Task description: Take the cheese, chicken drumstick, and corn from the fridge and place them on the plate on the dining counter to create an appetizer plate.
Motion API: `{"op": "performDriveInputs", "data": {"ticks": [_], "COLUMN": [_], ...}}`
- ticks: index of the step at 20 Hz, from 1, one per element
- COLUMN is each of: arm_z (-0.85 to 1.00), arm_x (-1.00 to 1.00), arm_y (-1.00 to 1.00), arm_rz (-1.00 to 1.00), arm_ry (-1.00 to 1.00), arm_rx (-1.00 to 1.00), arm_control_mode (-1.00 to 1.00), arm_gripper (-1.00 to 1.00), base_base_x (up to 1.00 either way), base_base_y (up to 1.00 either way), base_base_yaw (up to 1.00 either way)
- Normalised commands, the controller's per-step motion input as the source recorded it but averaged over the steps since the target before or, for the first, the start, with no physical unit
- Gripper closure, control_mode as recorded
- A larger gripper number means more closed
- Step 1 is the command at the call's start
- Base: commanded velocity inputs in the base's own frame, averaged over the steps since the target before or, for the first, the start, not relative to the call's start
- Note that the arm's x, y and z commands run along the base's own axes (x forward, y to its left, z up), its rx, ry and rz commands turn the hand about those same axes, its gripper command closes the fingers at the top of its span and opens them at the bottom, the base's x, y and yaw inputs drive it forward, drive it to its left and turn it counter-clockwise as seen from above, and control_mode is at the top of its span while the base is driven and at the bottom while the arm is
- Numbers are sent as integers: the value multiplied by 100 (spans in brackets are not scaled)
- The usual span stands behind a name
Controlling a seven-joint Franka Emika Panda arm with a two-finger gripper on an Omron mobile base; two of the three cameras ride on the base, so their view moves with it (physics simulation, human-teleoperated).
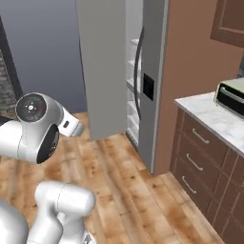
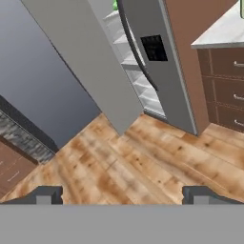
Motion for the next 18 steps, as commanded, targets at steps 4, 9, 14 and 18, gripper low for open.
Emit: {"op": "performDriveInputs", "data": {"ticks": [4,9,14,18], "arm_z": [0,0,0,0], "arm_x": [0,0,0,0], "arm_y": [0,0,0,0], "arm_rz": [0,0,0,0], "arm_ry": [0,0,0,0], "arm_rx": [0,0,0,0], "arm_control_mode": [100,100,100,100], "arm_gripper": [-100,-100,-100,-100], "base_base_x": [100,97,86,59], "base_base_y": [0,0,7,30], "base_base_yaw": [-27,-30,-33,-26]}}
